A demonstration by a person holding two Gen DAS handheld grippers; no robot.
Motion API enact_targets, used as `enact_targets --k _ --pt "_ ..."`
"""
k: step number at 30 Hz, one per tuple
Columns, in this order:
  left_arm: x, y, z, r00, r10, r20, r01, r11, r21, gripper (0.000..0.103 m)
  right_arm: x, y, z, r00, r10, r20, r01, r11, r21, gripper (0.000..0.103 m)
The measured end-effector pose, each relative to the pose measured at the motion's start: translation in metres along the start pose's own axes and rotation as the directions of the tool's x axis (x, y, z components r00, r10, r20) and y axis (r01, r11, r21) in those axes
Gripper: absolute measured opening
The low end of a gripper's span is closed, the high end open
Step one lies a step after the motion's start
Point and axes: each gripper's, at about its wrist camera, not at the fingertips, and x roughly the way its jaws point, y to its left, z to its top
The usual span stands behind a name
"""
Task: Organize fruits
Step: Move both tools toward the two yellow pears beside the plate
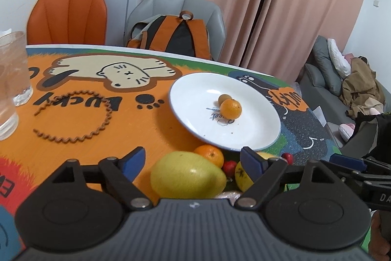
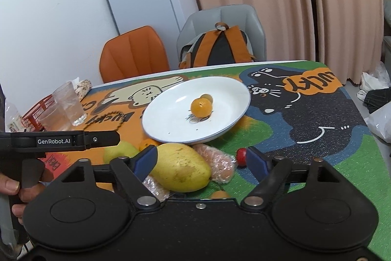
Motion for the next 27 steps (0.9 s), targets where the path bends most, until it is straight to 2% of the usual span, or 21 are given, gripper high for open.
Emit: enact_targets --k 6,10,27 --pt "-0.005 0.007 -0.007 0.999 0.015 -0.028 -0.016 1.0 -0.009 0.088 -0.003 0.009 -0.003 1.0 0.013 -0.019 -0.013 1.0 -0.02 0.098" --pt "-0.008 0.011 -0.011 0.999 0.02 -0.041 -0.021 1.0 -0.007 0.091 -0.004 0.011 -0.004 0.999 0.016 -0.034 -0.017 1.0 -0.014 0.102" --pt "-0.013 0.026 -0.028 0.995 -0.02 -0.101 0.022 1.0 0.019 0.091 -0.005 0.016 -0.014 0.995 0.013 -0.096 -0.015 1.0 -0.02 0.103"
